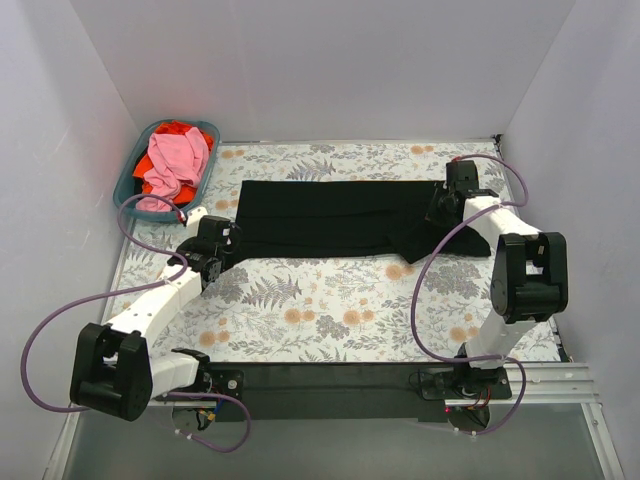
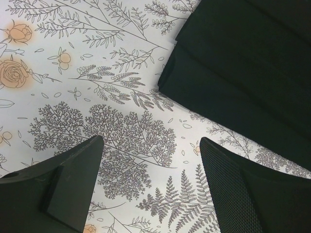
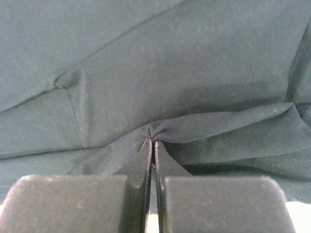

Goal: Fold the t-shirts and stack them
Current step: Fold the tshirt

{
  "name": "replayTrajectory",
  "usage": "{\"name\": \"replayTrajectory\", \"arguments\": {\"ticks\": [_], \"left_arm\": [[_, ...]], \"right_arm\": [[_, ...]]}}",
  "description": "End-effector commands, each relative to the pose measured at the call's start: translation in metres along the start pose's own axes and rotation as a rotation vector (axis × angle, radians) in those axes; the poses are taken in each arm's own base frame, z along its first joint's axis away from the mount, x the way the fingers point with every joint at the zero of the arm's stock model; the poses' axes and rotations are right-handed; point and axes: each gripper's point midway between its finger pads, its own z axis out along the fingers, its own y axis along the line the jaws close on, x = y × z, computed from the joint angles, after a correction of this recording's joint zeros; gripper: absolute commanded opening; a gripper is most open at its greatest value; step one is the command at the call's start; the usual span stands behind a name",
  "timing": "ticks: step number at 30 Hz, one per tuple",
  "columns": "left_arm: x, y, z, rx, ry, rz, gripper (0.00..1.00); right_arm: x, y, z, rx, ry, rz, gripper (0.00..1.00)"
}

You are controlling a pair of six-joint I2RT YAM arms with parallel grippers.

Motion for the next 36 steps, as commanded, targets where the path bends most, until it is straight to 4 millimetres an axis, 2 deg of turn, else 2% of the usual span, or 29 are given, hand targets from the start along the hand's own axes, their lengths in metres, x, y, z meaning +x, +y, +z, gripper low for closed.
{"name": "replayTrajectory", "arguments": {"ticks": [1, 5, 14, 23, 28, 29, 30, 31, 32, 33, 34, 35, 36], "left_arm": [[-0.004, 0.002, 0.001, -0.017, -0.024, 0.012, 0.79], [-0.004, 0.001, 0.001, -0.012, -0.021, 0.012, 0.79], [-0.003, 0.003, 0.001, -0.021, -0.025, 0.016, 0.78], [-0.002, 0.004, 0.001, -0.022, -0.024, 0.016, 0.75], [-0.001, 0.004, 0.002, -0.023, -0.018, 0.02, 0.75], [0.0, 0.004, 0.003, -0.027, -0.016, 0.02, 0.75], [0.0, 0.005, 0.003, -0.028, -0.016, 0.018, 0.75], [0.001, 0.006, 0.003, -0.033, -0.013, 0.017, 0.75], [0.001, 0.006, 0.004, -0.038, -0.014, 0.011, 0.75], [0.001, 0.006, 0.004, -0.041, -0.011, -0.003, 0.75], [0.002, 0.005, 0.004, -0.037, -0.005, -0.01, 0.75], [0.004, 0.002, 0.005, -0.032, 0.01, -0.016, 0.75], [0.002, -0.001, 0.005, -0.026, 0.012, -0.028, 0.76]], "right_arm": [[-0.015, 0.006, -0.006, -0.012, -0.034, 0.004, 0.01], [-0.025, 0.004, -0.004, -0.006, -0.05, 0.005, 0.01], [-0.067, 0.013, 0.004, -0.029, -0.1, 0.03, 0.01], [-0.085, 0.013, 0.025, -0.043, -0.097, 0.035, 0.04], [-0.088, 0.011, 0.031, -0.034, -0.096, 0.054, 0.06], [-0.087, 0.008, 0.033, -0.027, -0.094, 0.061, 0.09], [-0.087, 0.006, 0.033, -0.022, -0.093, 0.066, 0.22], [-0.087, 0.003, 0.032, -0.015, -0.092, 0.064, 0.27], [-0.09, 0.004, 0.027, -0.018, -0.106, 0.057, 0.32], [-0.091, 0.003, 0.023, -0.015, -0.11, 0.049, 0.41], [-0.088, -0.001, 0.02, -0.004, -0.111, 0.027, 0.45], [-0.093, 0.001, 0.008, -0.008, -0.135, 0.011, 0.49], [-0.095, -0.014, 0.002, 0.017, -0.143, 0.022, 0.56]]}}
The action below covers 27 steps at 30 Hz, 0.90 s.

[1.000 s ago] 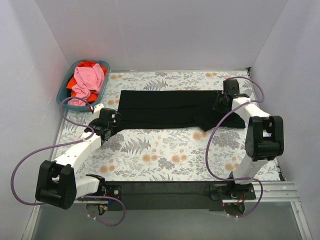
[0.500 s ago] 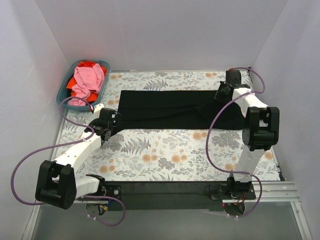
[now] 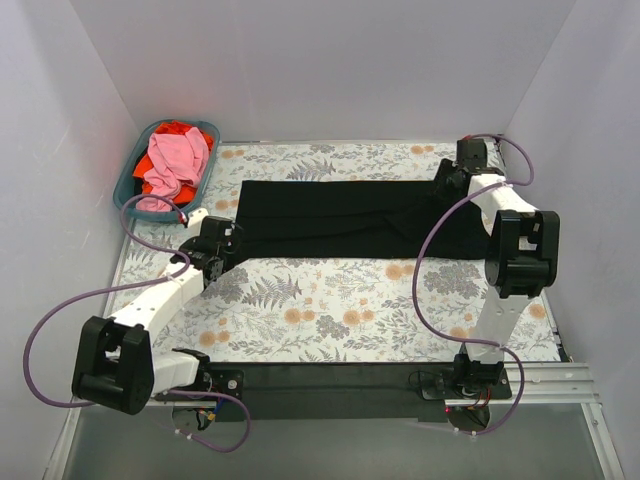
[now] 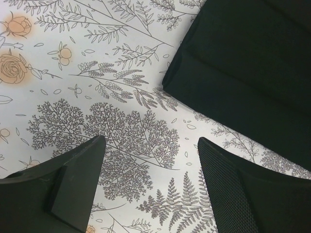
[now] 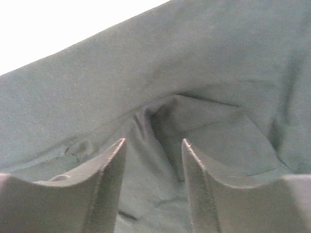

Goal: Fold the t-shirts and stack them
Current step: Fold the tshirt

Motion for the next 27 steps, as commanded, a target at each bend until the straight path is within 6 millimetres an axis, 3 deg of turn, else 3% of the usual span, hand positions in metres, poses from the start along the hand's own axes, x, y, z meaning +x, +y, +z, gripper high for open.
{"name": "replayTrajectory", "arguments": {"ticks": [1, 3, 4, 5, 7, 8, 10, 11, 16, 22, 27], "left_arm": [[-0.002, -0.005, 0.001, -0.007, 0.006, -0.041, 0.76], [-0.001, -0.002, 0.007, -0.049, 0.023, -0.051, 0.77], [-0.008, -0.005, 0.009, -0.058, 0.019, -0.079, 0.77], [-0.008, -0.003, 0.014, -0.08, 0.033, -0.085, 0.77], [-0.015, -0.006, 0.019, -0.084, 0.043, -0.118, 0.77], [-0.016, -0.006, 0.022, -0.086, 0.048, -0.133, 0.77], [-0.015, -0.009, 0.032, -0.092, 0.07, -0.138, 0.77], [-0.019, -0.014, 0.035, -0.087, 0.072, -0.145, 0.77], [-0.017, -0.02, 0.055, -0.11, 0.113, -0.149, 0.71], [-0.018, -0.029, 0.064, -0.098, 0.129, -0.163, 0.64], [-0.007, -0.031, 0.071, -0.097, 0.165, -0.155, 0.61]], "right_arm": [[-0.023, -0.021, -0.036, 0.037, -0.088, -0.013, 0.58], [-0.02, -0.033, -0.056, 0.049, -0.104, 0.004, 0.59], [-0.002, -0.054, -0.056, 0.074, -0.07, 0.037, 0.58], [-0.003, -0.059, -0.07, 0.071, -0.092, 0.06, 0.58], [0.008, -0.083, -0.077, 0.08, -0.083, 0.125, 0.57], [0.021, -0.085, -0.082, 0.049, -0.063, 0.149, 0.57], [0.027, -0.094, -0.083, 0.0, -0.065, 0.215, 0.56], [0.036, -0.098, -0.082, -0.008, -0.05, 0.237, 0.55], [0.038, -0.111, -0.076, -0.046, -0.057, 0.317, 0.5], [0.047, -0.125, -0.062, -0.048, -0.048, 0.386, 0.44], [0.062, -0.134, -0.046, -0.048, -0.02, 0.417, 0.42]]}}
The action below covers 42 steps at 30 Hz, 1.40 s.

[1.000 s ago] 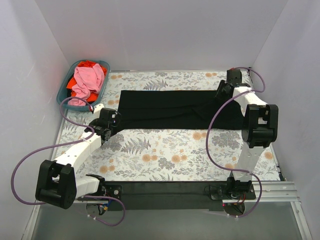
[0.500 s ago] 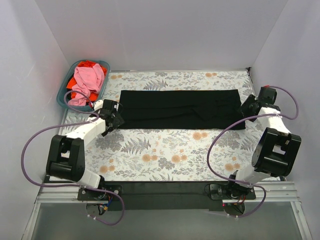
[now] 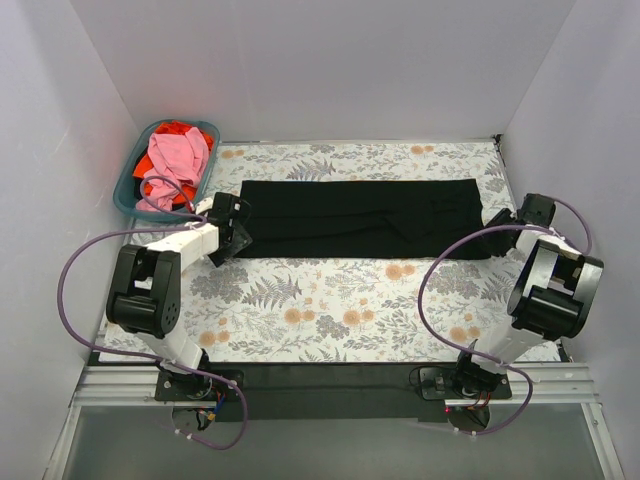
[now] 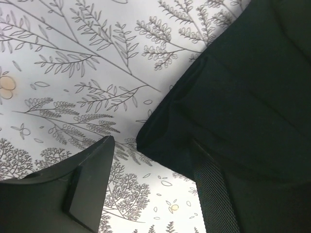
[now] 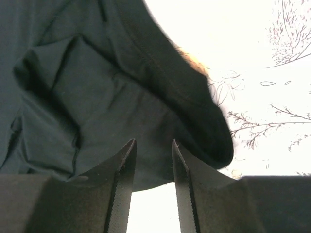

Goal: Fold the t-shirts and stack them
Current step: Fold the tshirt

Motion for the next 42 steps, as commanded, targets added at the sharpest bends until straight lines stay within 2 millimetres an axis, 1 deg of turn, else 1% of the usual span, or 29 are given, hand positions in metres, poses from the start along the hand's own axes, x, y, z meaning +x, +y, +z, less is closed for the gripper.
{"name": "replayTrajectory", "arguments": {"ticks": [1, 2, 4, 5, 6, 7, 9, 10, 11, 14, 15, 16, 19, 21, 22, 23, 26, 27, 28, 29, 30, 32, 33, 35, 36, 37, 38, 39, 42], "left_arm": [[-0.009, -0.012, -0.001, 0.034, -0.009, -0.025, 0.61], [-0.007, -0.012, 0.002, 0.029, -0.006, -0.025, 0.61], [-0.007, -0.008, 0.006, 0.008, -0.013, -0.023, 0.53], [-0.005, -0.004, 0.008, -0.01, -0.005, -0.015, 0.49], [-0.003, -0.001, 0.01, -0.029, -0.002, -0.01, 0.38], [-0.001, 0.003, 0.01, -0.047, 0.002, -0.008, 0.32], [0.004, 0.015, 0.008, -0.094, 0.015, -0.009, 0.21], [0.002, 0.022, 0.005, -0.117, -0.003, -0.013, 0.14], [0.011, 0.035, 0.004, -0.156, 0.015, -0.011, 0.12], [0.017, 0.056, -0.008, -0.204, 0.012, -0.019, 0.07], [0.028, 0.069, -0.009, -0.228, 0.028, -0.019, 0.06], [0.031, 0.075, -0.011, -0.237, 0.032, -0.024, 0.05], [0.042, 0.09, -0.022, -0.249, 0.04, -0.034, 0.05], [0.042, 0.094, -0.031, -0.231, 0.026, -0.047, 0.12], [0.04, 0.094, -0.034, -0.223, 0.016, -0.045, 0.17], [0.032, 0.093, -0.041, -0.211, -0.015, -0.054, 0.27], [0.012, 0.084, -0.056, -0.181, -0.061, -0.055, 0.49], [0.005, 0.079, -0.063, -0.157, -0.08, -0.06, 0.59], [-0.006, 0.072, -0.071, -0.129, -0.103, -0.071, 0.62], [-0.01, 0.069, -0.076, -0.114, -0.11, -0.069, 0.66], [-0.015, 0.064, -0.085, -0.079, -0.121, -0.081, 0.72], [-0.022, 0.052, -0.096, -0.017, -0.129, -0.106, 0.74], [-0.02, 0.043, -0.103, 0.039, -0.112, -0.123, 0.74], [-0.016, 0.033, -0.107, 0.088, -0.083, -0.173, 0.74], [-0.012, 0.027, -0.107, 0.114, -0.063, -0.189, 0.75], [-0.009, 0.018, -0.107, 0.156, -0.041, -0.205, 0.77], [-0.002, 0.017, -0.103, 0.164, -0.02, -0.219, 0.79], [-0.001, 0.013, -0.1, 0.175, -0.011, -0.25, 0.8], [0.002, 0.006, -0.088, 0.179, 0.006, -0.309, 0.84]], "right_arm": [[0.005, -0.004, 0.011, -0.036, -0.001, 0.031, 0.41], [0.004, -0.005, 0.013, -0.042, -0.012, 0.034, 0.4], [0.009, -0.012, 0.016, -0.035, -0.007, 0.052, 0.36], [0.018, -0.019, 0.017, -0.021, 0.009, 0.074, 0.35], [0.02, -0.023, 0.017, -0.011, 0.011, 0.088, 0.34], [0.021, -0.029, 0.015, 0.004, 0.004, 0.108, 0.34], [0.032, -0.042, 0.012, 0.04, 0.014, 0.145, 0.31], [0.03, -0.05, 0.009, 0.066, -0.002, 0.163, 0.31], [0.036, -0.056, 0.007, 0.086, 0.005, 0.178, 0.3], [0.042, -0.073, -0.004, 0.176, 0.003, 0.217, 0.29], [0.047, -0.078, -0.008, 0.203, 0.008, 0.227, 0.28], [0.05, -0.086, -0.012, 0.245, 0.008, 0.232, 0.28], [0.043, -0.086, -0.03, 0.272, -0.046, 0.223, 0.28], [0.039, -0.082, -0.037, 0.262, -0.075, 0.218, 0.28], [0.03, -0.072, -0.044, 0.232, -0.115, 0.199, 0.29], [0.023, -0.066, -0.048, 0.216, -0.14, 0.175, 0.29], [0.003, -0.034, -0.06, 0.158, -0.21, 0.068, 0.35], [-0.001, -0.023, -0.062, 0.135, -0.222, 0.028, 0.37], [0.003, -0.001, -0.062, 0.099, -0.214, -0.051, 0.39], [-0.006, 0.017, -0.066, 0.066, -0.235, -0.132, 0.46], [0.003, 0.041, -0.065, 0.021, -0.218, -0.214, 0.49], [0.007, 0.071, -0.068, -0.035, -0.218, -0.327, 0.59], [0.022, 0.093, -0.068, -0.082, -0.198, -0.444, 0.62], [0.032, 0.111, -0.069, -0.121, -0.189, -0.529, 0.71], [0.055, 0.132, -0.07, -0.174, -0.159, -0.619, 0.73], [0.063, 0.14, -0.07, -0.193, -0.148, -0.655, 0.75], [0.072, 0.146, -0.07, -0.211, -0.136, -0.687, 0.78], [0.088, 0.156, -0.071, -0.247, -0.112, -0.733, 0.79], [0.119, 0.168, -0.076, -0.326, -0.05, -0.801, 0.82]]}}
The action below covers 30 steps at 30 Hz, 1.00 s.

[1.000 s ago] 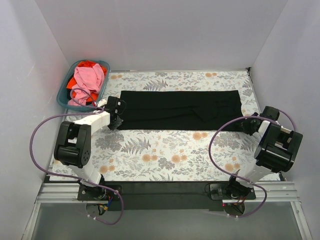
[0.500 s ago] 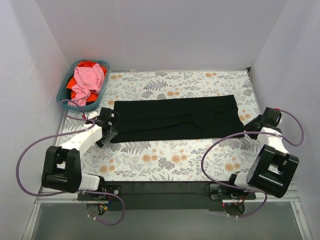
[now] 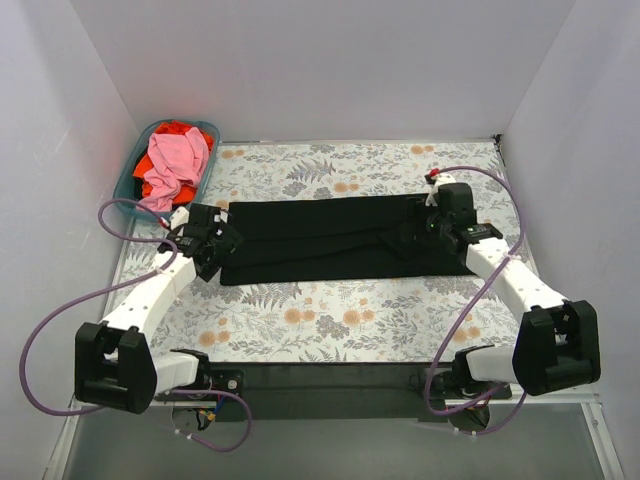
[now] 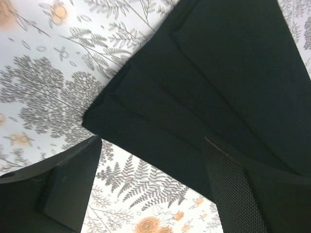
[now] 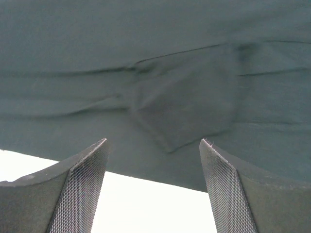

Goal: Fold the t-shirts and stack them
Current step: Fold the tshirt

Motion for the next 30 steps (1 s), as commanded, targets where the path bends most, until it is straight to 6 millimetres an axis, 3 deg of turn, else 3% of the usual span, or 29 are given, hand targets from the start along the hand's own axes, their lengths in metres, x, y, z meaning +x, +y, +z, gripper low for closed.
{"name": "replayTrajectory", "arguments": {"ticks": [1, 7, 16, 23, 30], "left_arm": [[0.011, -0.016, 0.01, 0.048, 0.046, -0.106, 0.85], [0.019, -0.021, 0.035, 0.024, 0.068, -0.206, 0.86], [0.025, -0.024, 0.061, -0.041, 0.08, -0.244, 0.85], [0.026, -0.027, 0.066, -0.05, 0.072, -0.244, 0.83], [0.013, -0.035, 0.054, -0.035, 0.035, -0.264, 0.79]], "right_arm": [[0.002, 0.025, -0.006, -0.084, 0.0, -0.108, 0.82], [0.024, 0.038, -0.013, -0.141, 0.024, -0.151, 0.83], [0.026, 0.04, -0.014, -0.16, 0.019, -0.153, 0.84], [0.033, 0.041, -0.011, -0.173, 0.034, -0.158, 0.84], [0.032, 0.038, -0.012, -0.158, 0.027, -0.161, 0.84]]}}
